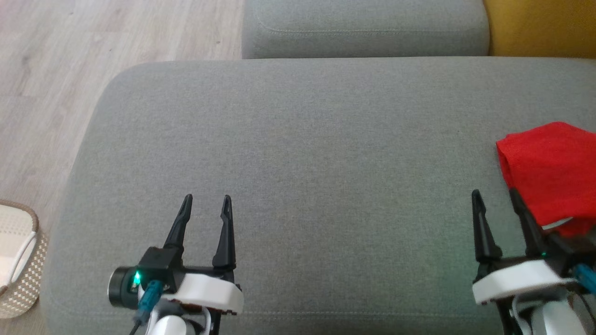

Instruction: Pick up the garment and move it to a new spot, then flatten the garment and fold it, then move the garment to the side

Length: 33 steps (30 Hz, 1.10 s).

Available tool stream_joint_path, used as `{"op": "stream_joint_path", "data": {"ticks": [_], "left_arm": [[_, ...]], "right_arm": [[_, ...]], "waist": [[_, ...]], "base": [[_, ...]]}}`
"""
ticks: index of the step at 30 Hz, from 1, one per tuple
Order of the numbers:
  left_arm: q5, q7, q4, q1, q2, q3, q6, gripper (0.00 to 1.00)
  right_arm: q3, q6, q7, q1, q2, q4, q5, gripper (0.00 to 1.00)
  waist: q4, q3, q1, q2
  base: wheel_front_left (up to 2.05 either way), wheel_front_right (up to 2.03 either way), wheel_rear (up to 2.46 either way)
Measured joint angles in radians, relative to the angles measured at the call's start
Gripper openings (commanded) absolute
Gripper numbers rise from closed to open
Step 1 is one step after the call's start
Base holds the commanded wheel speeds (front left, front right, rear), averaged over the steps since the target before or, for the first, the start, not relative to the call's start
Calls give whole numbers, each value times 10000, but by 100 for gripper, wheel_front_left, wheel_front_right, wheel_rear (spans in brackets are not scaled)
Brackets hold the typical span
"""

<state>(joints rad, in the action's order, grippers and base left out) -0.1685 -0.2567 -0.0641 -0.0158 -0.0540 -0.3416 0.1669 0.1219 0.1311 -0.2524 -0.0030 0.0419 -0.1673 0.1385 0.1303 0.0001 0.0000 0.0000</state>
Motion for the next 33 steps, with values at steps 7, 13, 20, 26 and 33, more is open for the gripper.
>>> {"op": "stream_joint_path", "data": {"ticks": [7,13,20,26,33], "left_arm": [[265,2,-21,-71,0,132,-155,100],[263,2,-73,-158,0,196,-267,100],[242,13,-999,-686,-4,144,-265,0],[-483,115,-1070,-856,-42,207,-336,0],[-1227,276,-1093,-826,-54,320,-451,0]], "right_arm": [[77,0,0,651,-6,228,211,100],[100,0,0,651,-6,238,247,100],[17,0,61,990,-82,-740,288,0],[21,0,228,1104,-96,-853,907,0],[21,0,343,1095,-96,-855,1593,0]], "waist": [[-30,-71,0,0],[-90,-109,0,0],[-109,-126,0,0],[-171,-117,0,0],[-228,-110,0,0]], "base": [[0,0,0],[0,0,0],[0,0,0],[0,0,0],[0,0,0]]}}
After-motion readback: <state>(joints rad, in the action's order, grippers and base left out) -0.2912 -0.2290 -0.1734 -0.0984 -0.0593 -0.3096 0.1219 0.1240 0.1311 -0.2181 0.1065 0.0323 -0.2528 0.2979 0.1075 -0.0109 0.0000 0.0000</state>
